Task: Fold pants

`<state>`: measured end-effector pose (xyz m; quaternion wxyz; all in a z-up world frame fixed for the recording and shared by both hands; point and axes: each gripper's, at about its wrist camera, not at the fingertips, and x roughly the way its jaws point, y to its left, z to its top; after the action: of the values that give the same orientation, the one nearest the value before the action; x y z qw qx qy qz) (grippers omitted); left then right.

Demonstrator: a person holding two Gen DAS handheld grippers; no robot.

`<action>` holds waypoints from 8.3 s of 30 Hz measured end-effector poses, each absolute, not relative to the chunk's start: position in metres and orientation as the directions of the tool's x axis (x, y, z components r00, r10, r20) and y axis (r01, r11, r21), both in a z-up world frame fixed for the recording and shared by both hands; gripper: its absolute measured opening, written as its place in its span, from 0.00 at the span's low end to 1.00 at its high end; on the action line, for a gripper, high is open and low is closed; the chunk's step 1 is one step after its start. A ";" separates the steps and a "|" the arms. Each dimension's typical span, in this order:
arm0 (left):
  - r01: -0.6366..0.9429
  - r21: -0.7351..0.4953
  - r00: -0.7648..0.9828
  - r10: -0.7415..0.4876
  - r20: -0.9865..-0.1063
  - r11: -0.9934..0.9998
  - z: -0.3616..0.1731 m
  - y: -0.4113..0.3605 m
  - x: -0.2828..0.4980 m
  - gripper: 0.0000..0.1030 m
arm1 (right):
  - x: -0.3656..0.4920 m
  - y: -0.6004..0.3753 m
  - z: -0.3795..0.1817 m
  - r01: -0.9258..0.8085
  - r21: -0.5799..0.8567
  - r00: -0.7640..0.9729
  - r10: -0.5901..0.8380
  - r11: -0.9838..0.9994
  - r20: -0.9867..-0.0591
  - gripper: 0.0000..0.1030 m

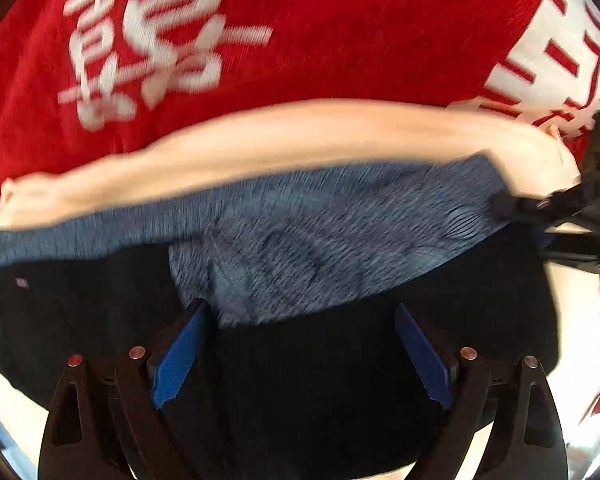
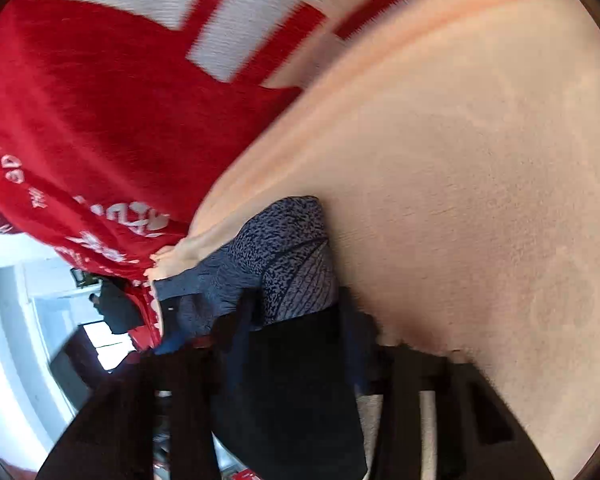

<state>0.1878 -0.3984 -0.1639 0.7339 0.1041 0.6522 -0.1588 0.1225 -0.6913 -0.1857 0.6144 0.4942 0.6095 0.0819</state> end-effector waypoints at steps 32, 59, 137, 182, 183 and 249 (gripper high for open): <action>0.147 0.069 0.116 0.052 -0.992 0.987 -0.142 -0.229 0.162 1.00 | 0.092 -0.463 -0.114 0.110 0.272 0.064 0.266 0.956 -0.962 0.43; 0.110 0.054 0.100 0.043 -0.994 0.992 -0.119 -0.172 0.143 1.00 | 0.095 -0.426 -0.115 0.129 0.107 0.043 0.102 0.986 -0.994 0.45; 0.072 -0.147 0.096 -0.153 -0.984 0.987 0.033 -0.102 0.090 1.00 | 0.037 -0.356 0.069 0.209 0.481 0.027 0.486 0.852 -0.873 1.00; -0.110 -0.104 0.000 -0.104 -0.995 0.989 -0.070 -0.064 0.129 1.00 | 0.033 -0.380 -0.026 0.190 0.188 -0.193 0.225 0.964 -0.955 1.00; -0.120 -0.112 0.011 -0.112 -0.994 0.986 -0.075 -0.062 0.130 1.00 | 0.034 -0.380 -0.033 0.184 0.183 -0.198 0.219 0.966 -0.955 1.00; 0.201 0.261 0.495 0.132 -0.859 0.944 -0.133 -0.135 0.189 0.34 | 0.333 -0.125 -0.089 -0.294 0.561 -0.475 0.391 0.774 -0.788 1.00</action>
<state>0.1892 -0.1349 -0.1327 0.8486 0.1659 0.5019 -0.0204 0.3335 -0.1247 -0.0886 0.5115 0.0309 0.7908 0.3348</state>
